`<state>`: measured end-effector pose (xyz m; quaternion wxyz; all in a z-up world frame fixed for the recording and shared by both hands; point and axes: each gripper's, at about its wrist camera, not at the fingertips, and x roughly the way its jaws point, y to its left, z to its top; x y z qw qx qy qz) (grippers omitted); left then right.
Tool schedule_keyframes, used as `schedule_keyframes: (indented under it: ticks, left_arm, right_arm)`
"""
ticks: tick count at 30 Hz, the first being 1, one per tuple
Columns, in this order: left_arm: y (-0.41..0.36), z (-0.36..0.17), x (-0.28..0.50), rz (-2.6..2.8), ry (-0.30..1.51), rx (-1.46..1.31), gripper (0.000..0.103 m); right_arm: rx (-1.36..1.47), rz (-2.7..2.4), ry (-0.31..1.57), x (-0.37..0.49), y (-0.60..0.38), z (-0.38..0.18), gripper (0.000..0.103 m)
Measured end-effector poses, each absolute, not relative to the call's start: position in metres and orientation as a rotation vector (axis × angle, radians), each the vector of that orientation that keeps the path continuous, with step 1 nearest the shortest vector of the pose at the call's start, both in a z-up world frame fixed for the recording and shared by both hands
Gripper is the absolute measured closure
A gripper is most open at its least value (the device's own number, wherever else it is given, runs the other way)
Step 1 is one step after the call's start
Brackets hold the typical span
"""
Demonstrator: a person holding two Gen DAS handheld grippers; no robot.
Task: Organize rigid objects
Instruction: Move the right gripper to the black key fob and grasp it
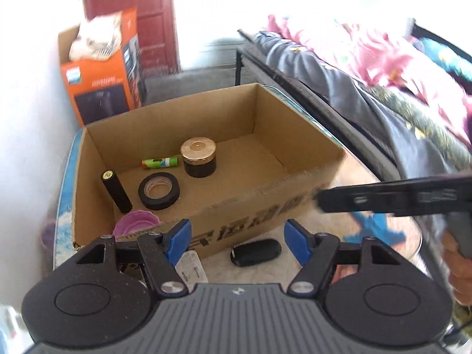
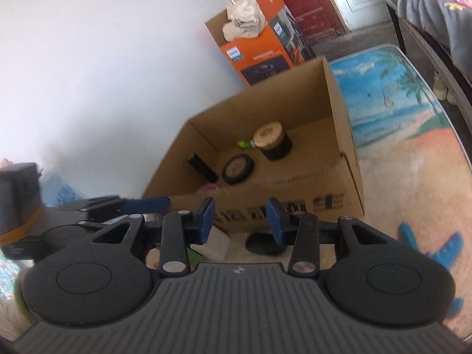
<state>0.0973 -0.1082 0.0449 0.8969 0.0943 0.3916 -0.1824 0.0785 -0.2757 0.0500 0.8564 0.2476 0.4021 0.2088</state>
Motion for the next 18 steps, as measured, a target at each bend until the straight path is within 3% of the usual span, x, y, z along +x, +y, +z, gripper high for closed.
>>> schedule_keyframes:
  ticks: [3,7,12,18]
  left_arm:
    - [-0.115,0.038,0.077,-0.419,0.754,0.250,0.032]
    - [-0.123,0.015,0.071,-0.468,0.807,0.251,0.033]
    - [-0.131,-0.019,0.071,-0.483,0.838,0.265,0.039]
    - [-0.129,-0.048,0.086,-0.466,0.903,0.247,0.054]
  right_arm:
    - [0.525,0.431,0.877,0.084,-0.268,0.031,0.064]
    - [0.512,0.427,0.917,0.101,-0.252,0.011,0.065]
    - [0.456,0.428,0.970,0.124,-0.236,-0.007,0.066]
    - [0.375,0.443,1.025,0.137,-0.219,-0.021,0.067]
